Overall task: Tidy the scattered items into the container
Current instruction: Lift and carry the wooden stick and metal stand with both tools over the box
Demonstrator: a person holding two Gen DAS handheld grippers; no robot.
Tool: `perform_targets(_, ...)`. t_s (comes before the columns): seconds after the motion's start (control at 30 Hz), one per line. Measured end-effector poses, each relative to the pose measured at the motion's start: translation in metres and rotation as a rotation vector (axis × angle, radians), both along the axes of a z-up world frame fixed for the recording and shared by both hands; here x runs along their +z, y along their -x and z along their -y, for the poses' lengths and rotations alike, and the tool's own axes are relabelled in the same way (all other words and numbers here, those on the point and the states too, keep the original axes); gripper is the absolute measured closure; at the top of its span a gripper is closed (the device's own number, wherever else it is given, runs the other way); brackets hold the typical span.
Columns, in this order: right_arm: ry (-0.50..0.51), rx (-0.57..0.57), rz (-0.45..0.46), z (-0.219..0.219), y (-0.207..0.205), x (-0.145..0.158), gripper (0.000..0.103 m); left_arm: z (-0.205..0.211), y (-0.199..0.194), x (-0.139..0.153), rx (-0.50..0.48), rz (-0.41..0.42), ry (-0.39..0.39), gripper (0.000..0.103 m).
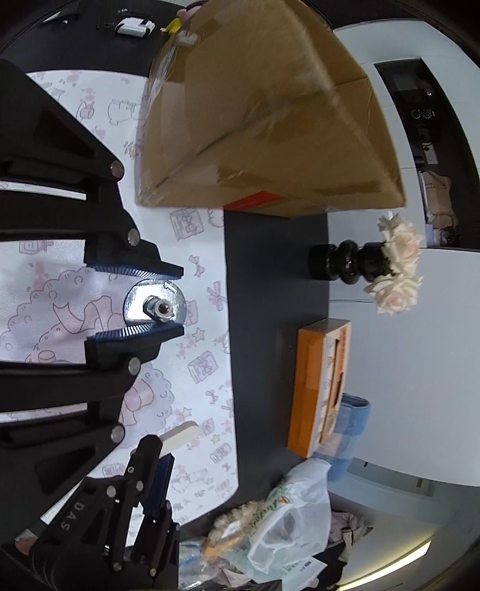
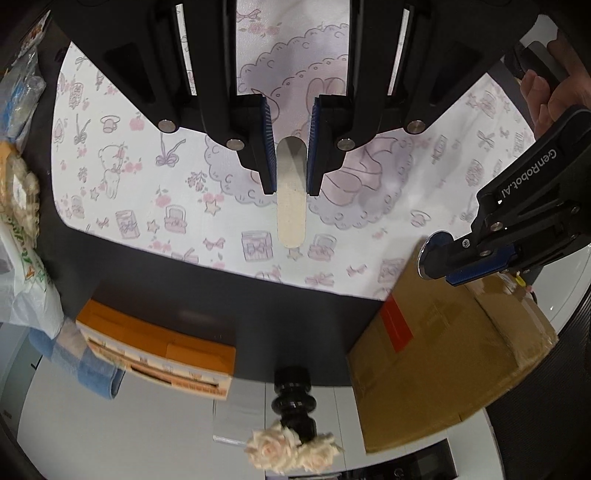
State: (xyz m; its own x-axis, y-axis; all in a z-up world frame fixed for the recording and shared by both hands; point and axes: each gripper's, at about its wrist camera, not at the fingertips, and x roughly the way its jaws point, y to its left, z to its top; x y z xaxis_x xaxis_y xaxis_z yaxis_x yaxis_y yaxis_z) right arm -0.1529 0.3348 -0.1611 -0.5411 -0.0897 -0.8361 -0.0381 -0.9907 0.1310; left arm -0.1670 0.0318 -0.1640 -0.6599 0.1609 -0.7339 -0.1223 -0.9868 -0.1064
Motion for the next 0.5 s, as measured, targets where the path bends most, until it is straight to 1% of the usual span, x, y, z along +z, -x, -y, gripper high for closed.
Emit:
perform_targets(0.1,-0.011,0.009,-0.039,0.001,0.002,0.025,0.086,0.012,-0.005,0.025,0.014,-0.043,-0.013,0.079)
perform_targets(0.23,-0.023,0.031,-0.086,0.02,0.012,0.054,0.086,0.024,-0.011,0.053,0.02,-0.089,-0.014,0.079)
perform_targets(0.37,-0.031,0.049,-0.133,0.034,0.02,0.077,0.086,0.037,-0.018,0.074,0.034,-0.117,-0.022,0.079)
perform_targets(0.5,-0.043,0.075,-0.165,0.068,0.015,0.104,0.086,0.057,-0.022,0.092,0.061,-0.14,-0.032,0.079)
